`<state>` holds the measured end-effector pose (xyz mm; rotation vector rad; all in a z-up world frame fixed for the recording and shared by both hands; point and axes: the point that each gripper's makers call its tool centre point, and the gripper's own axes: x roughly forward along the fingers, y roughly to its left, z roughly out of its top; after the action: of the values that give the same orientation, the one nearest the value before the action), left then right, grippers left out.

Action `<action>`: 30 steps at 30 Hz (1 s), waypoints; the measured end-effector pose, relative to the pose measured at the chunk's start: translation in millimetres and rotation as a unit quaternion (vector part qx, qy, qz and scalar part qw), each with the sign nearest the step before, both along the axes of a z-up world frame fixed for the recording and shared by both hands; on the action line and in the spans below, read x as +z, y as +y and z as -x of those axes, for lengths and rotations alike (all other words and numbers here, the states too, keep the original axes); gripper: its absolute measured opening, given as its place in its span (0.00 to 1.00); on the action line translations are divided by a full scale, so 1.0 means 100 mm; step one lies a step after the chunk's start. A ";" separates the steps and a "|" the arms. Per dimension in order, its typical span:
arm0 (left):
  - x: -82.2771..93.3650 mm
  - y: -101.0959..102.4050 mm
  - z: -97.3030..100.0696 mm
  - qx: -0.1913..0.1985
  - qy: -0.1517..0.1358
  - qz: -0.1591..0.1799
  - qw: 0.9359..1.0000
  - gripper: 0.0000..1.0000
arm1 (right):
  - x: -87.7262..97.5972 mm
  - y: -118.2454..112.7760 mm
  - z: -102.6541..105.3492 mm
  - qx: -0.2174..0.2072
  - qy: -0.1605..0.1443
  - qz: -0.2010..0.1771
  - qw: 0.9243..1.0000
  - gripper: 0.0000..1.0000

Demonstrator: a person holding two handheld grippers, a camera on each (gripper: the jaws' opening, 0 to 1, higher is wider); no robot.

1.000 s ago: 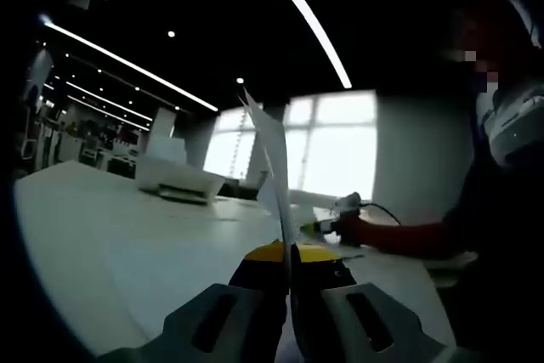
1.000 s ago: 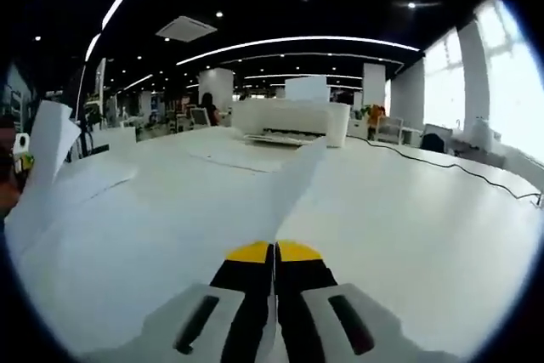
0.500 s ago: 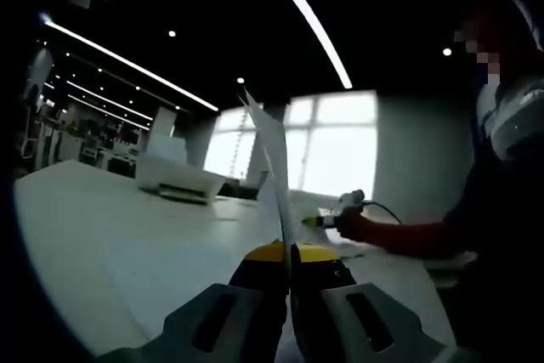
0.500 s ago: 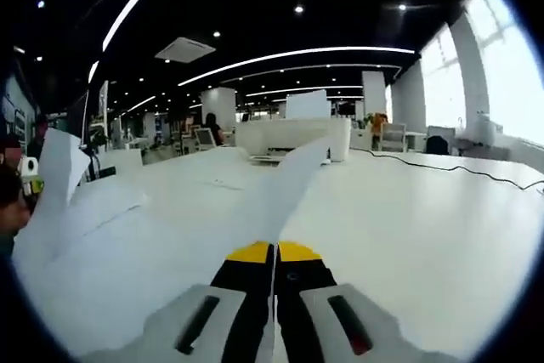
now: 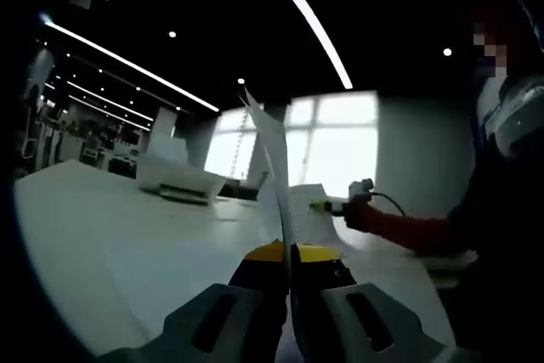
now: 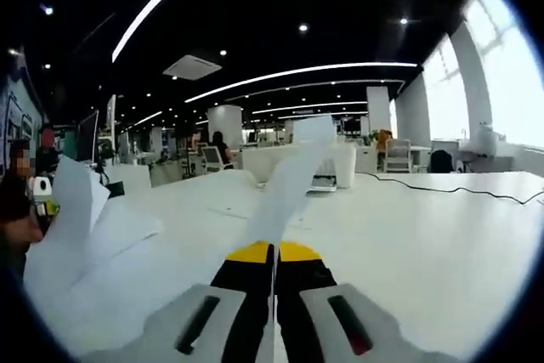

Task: Organize the stack of printing papers by aligning and flattening the scattered papers on the table

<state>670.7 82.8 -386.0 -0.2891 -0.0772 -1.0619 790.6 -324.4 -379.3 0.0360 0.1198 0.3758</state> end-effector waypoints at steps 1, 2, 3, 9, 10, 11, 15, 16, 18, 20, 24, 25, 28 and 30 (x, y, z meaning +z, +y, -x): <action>0.00 0.00 0.00 0.000 0.000 0.000 1.000 0.06 | 0.04 0.00 0.01 0.001 -0.004 -0.001 1.000 0.00; 0.00 0.01 -0.01 0.000 0.000 0.000 1.000 0.06 | 0.07 0.01 0.02 0.003 -0.007 0.000 1.000 0.00; -0.01 0.01 -0.02 0.000 0.000 0.000 1.000 0.06 | 0.11 0.03 0.04 0.005 -0.009 0.002 1.000 0.00; -0.01 0.03 -0.03 0.001 0.000 0.000 1.000 0.06 | 0.31 0.14 0.14 0.016 -0.029 0.014 0.999 0.00; -0.01 0.04 -0.04 0.001 0.000 0.000 1.000 0.06 | 0.34 0.16 0.16 0.017 -0.032 0.015 0.999 0.00; -0.01 0.04 -0.04 0.001 0.000 0.000 1.000 0.06 | 0.37 0.17 0.17 0.017 -0.033 0.015 0.999 0.00; -0.01 0.04 -0.04 0.001 0.000 0.000 1.000 0.06 | 0.49 0.22 0.20 0.021 -0.042 0.021 0.999 0.00; -0.01 0.05 -0.04 0.001 0.000 0.000 1.000 0.06 | 0.51 0.22 0.21 0.021 -0.043 0.021 0.999 0.00; -0.01 0.05 -0.04 0.001 0.001 0.001 1.000 0.06 | 0.55 0.24 0.22 0.023 -0.045 0.021 0.999 0.00; -0.02 0.05 -0.04 0.001 0.001 0.001 1.000 0.06 | 0.57 0.23 0.22 0.025 -0.046 0.023 0.998 0.00; -0.02 0.05 -0.04 0.000 0.001 0.001 1.000 0.06 | 0.66 0.29 0.26 0.028 -0.049 0.021 0.998 0.00; -0.02 0.06 -0.05 0.000 0.002 0.001 1.000 0.06 | 0.69 0.31 0.28 0.029 -0.052 0.022 0.998 0.00; -0.02 0.08 -0.06 0.000 0.003 0.002 1.000 0.06 | 0.76 0.35 0.31 0.033 -0.058 0.026 0.997 0.00; -0.02 0.07 -0.05 0.000 0.003 0.001 1.000 0.06 | 0.81 0.37 0.33 0.035 -0.062 0.028 0.997 0.00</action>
<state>675.3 89.8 -388.2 -0.2943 -0.0741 -1.0612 757.9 -287.6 -297.9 -0.0471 0.0081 0.4436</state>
